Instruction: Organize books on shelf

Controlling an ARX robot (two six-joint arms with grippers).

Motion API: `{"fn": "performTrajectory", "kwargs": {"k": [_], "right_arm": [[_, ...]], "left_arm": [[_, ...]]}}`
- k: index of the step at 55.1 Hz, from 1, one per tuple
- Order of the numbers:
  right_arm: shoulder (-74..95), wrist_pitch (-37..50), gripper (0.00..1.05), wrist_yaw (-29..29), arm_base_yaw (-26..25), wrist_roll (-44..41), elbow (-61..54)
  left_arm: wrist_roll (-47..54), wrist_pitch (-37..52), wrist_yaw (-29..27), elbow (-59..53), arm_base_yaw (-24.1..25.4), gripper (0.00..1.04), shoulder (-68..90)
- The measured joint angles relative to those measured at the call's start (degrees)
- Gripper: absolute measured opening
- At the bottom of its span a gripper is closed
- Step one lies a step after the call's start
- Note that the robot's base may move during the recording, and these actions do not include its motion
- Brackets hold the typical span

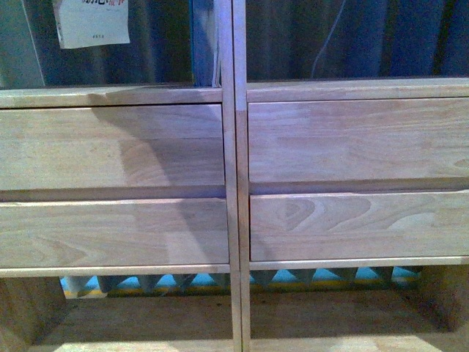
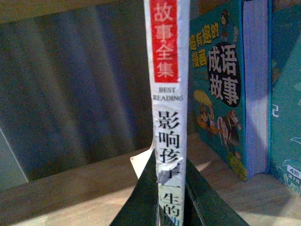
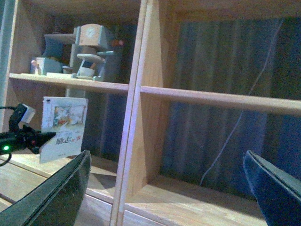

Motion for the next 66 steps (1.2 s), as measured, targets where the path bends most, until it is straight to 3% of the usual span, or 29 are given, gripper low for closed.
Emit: {"fn": "performTrajectory", "kwargs": {"k": [2,6,12,22,27,35,66], "right_arm": [[-0.59,-0.44,0.97,2.78,0.61,-2.08,-1.42],[-3.58,-24.15,0.84,16.57,5.35,-4.59,2.54],[-9.09,-42.38,0.67,21.55,7.91,-5.77,-1.27],[-15.76,-43.30,0.40,26.14,11.82,-6.56,-10.86],[-18.29,-41.92,0.24,33.44,17.97,-6.75,-15.04],[-21.24,-39.98,0.02,35.06,21.27,-6.95,-19.87],[-28.09,-36.24,0.03,35.26,21.49,-7.08,-30.69]], "left_arm": [[0.83,-0.59,-0.24,1.99,-0.42,0.07,1.62],[1.79,-1.81,-1.11,5.99,-0.85,0.07,4.94],[2.40,-2.99,-1.18,10.25,-1.03,0.07,8.66],[3.17,-6.08,-2.78,18.62,-1.31,0.07,15.32],[3.19,-7.65,-3.30,22.64,-1.88,0.07,18.21],[4.72,-8.92,-4.31,26.64,-3.08,0.07,20.70],[7.91,-21.35,-8.81,47.95,-7.13,0.07,32.28]]}}
